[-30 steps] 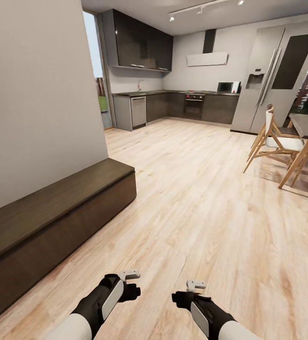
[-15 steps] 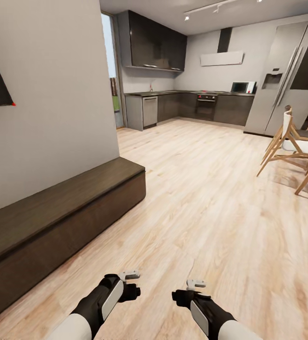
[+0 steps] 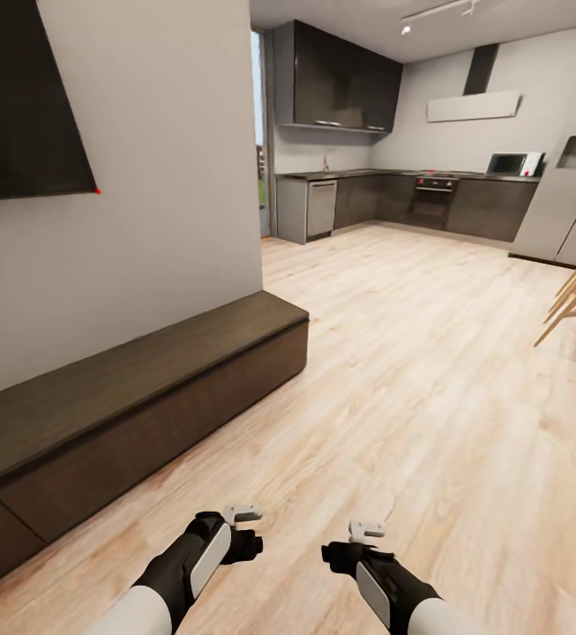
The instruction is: Place each of the two pumpkins and all three candles from the living room inside a cabinet in the living room (use any cabinet), then make sure every cabinet is closed, and position the cauldron so it is next to a table in the living room.
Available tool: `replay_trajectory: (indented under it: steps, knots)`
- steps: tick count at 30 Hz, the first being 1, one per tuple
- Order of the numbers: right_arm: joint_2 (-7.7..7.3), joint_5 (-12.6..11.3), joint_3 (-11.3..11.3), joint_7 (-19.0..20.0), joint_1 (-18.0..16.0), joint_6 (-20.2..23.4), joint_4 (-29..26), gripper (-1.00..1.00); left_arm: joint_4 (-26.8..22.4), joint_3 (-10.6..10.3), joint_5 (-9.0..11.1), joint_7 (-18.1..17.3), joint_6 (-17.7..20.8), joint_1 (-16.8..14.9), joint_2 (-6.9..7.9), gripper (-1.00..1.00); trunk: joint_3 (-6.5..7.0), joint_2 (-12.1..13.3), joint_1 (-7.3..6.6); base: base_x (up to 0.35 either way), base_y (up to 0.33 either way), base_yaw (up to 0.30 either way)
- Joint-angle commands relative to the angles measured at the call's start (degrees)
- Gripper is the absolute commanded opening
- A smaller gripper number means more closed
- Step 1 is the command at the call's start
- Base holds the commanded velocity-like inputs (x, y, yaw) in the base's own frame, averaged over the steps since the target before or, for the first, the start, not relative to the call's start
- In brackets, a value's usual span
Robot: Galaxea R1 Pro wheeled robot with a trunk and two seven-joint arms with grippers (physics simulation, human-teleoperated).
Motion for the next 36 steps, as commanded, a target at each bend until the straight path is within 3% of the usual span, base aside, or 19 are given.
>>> replay_trajectory:
  steps: [1, 36]
  knots:
    - [-0.03, -0.6, 0.4, -0.4, 0.0, 0.3, -0.2, 1.00, -0.1, -0.3, 0.6, 0.5, 0.1, 0.0, 0.02, 1.00, -0.05, 0.0, -0.01, 0.000, 0.000, 0.289]
    - [-0.03, -0.5, 0.5, -0.4, 0.0, 0.2, 0.3, 1.00, -0.1, -0.3, 0.6, 0.5, 0.1, 0.0, 0.02, 1.00, -0.05, 0.0, -0.01, 0.000, 0.000, 0.289]
